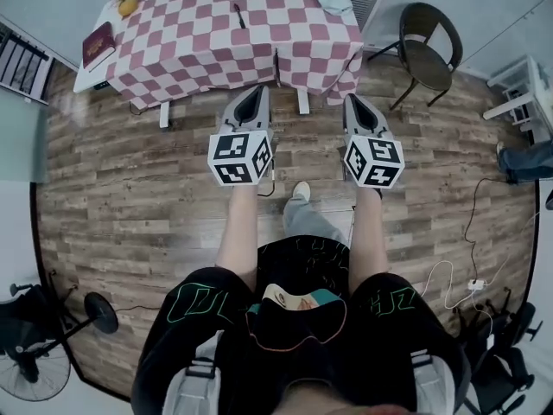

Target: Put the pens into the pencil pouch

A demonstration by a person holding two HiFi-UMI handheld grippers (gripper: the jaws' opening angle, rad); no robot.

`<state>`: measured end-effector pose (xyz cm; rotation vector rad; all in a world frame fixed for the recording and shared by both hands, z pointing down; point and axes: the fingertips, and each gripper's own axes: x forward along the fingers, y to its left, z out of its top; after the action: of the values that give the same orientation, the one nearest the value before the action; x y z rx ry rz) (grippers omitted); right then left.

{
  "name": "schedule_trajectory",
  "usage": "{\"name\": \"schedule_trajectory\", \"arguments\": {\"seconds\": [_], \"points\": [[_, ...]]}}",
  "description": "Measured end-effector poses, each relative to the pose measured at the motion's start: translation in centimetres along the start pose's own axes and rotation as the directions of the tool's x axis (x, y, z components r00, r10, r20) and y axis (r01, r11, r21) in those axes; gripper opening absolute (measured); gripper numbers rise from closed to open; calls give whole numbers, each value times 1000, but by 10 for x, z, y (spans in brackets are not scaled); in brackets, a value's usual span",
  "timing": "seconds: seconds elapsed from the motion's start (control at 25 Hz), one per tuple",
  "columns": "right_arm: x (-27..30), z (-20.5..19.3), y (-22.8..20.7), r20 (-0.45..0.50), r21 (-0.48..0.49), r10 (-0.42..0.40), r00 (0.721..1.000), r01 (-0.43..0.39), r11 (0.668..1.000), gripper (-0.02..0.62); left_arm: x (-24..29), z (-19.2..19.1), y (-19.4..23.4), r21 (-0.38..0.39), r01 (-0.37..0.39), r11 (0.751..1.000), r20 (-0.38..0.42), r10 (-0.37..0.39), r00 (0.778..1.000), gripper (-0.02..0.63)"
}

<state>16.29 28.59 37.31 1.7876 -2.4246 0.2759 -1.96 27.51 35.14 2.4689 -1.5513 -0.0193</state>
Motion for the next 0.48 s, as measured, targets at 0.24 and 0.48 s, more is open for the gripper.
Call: {"name": "schedule_trajectory", "arguments": {"seconds": [0.24, 0.48], "points": [[50, -14, -64, -38, 77, -29, 999, 31, 997, 3, 84, -19, -14, 2, 39, 999, -81, -39, 996, -5], [89, 7, -128, -19, 104, -58, 998, 59, 993, 3, 156, -1, -35, 10, 76, 997, -59, -76, 995, -5]]}}
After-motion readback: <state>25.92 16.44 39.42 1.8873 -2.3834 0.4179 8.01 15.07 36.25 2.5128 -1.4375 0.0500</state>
